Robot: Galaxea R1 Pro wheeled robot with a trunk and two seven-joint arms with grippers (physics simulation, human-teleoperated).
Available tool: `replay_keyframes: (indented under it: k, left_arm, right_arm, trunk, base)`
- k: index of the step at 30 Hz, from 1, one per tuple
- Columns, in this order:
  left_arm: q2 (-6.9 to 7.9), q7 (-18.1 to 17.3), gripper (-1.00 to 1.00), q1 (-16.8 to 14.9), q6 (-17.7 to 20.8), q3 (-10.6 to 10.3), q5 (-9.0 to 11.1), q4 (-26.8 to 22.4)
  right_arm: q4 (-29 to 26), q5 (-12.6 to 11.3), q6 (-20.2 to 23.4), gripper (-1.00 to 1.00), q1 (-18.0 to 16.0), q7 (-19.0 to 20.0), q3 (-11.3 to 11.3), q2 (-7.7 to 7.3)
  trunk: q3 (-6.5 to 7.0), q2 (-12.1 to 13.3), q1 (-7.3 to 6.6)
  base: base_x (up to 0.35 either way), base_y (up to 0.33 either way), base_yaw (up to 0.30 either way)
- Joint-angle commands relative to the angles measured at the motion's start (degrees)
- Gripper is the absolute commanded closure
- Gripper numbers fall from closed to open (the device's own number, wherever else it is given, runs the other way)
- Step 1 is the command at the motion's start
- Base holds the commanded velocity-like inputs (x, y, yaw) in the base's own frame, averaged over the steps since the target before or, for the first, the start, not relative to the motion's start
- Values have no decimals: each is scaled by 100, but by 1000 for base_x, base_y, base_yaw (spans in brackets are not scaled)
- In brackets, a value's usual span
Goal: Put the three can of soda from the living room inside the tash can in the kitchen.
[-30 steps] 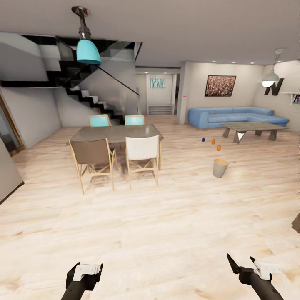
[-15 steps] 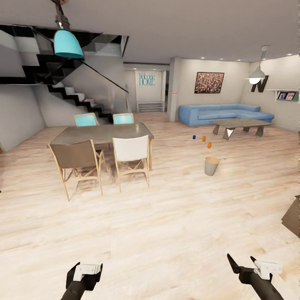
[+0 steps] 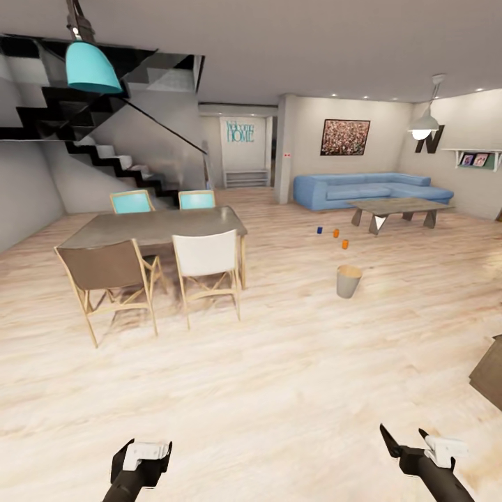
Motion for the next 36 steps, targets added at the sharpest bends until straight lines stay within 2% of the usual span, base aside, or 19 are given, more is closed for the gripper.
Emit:
replay_keyframes:
  k: [1,10,22,36]
  left_arm:
    - [0,0,-100,1,-1,0,-2,0]
    - [0,0,-100,2,1,0,-1,0]
    - [0,0,-100,2,-1,0,12,-9]
    - [0,0,-100,0,1,0,5,0]
  right_arm:
    - [1,0,-1,-100,0,-1,1,0]
    - [2,1,-5,-100,0,-3,-3,-2]
    - [2,3,-8,-100,0,-3,0,-1]
    - [25,17,-8,-100,0,-7,8,0]
  trunk:
    - [0,0,0]
    - [1,0,0]
    - [29,0,0]
    - [33,0,0]
  base:
    - [261,-168,-1]
    - [259,-178,-17]
    - [263,-155,-192]
    - [298,-105,-25]
